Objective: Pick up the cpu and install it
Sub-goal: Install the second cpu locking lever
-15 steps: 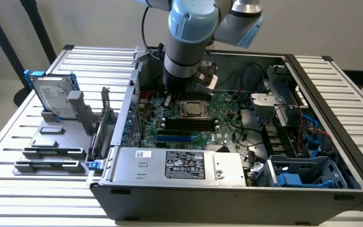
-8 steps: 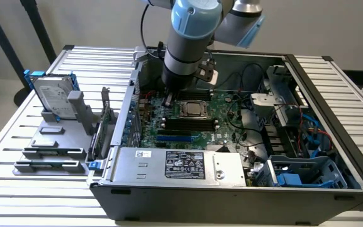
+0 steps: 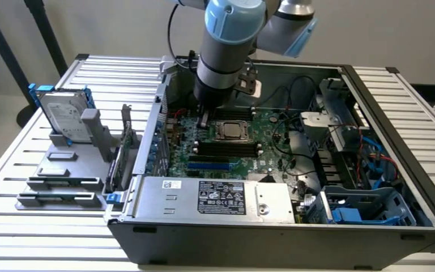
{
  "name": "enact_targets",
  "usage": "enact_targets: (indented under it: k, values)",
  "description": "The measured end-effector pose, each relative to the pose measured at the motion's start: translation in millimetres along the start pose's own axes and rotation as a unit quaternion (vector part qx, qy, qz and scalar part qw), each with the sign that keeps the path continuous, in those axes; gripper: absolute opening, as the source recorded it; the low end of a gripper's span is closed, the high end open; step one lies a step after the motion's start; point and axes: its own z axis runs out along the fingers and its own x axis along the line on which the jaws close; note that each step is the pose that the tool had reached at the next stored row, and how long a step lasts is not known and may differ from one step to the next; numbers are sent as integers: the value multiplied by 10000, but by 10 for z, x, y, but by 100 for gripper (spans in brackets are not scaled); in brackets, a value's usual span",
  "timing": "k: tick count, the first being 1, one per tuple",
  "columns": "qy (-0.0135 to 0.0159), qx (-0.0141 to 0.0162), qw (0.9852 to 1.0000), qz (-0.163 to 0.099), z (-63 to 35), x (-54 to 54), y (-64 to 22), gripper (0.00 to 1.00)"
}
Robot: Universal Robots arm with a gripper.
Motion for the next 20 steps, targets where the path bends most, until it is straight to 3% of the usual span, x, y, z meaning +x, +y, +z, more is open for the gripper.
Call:
enact_targets:
  k: [2,4,6,9,13,16,20]
  values:
    - [-40,-27,9999,-89,-1,0,-1,11]
    - [-99,-33,9998,-165,-9,2,-2,11]
    - [-130,-46,9996,-237,-22,6,-5,11]
    - [-156,-90,9992,-345,-28,15,-7,11]
    - [-184,-204,9985,-474,-21,43,-11,11]
    - [-208,-268,9980,-537,-12,77,-16,11]
    - [-224,-276,9978,-563,-8,91,-18,11]
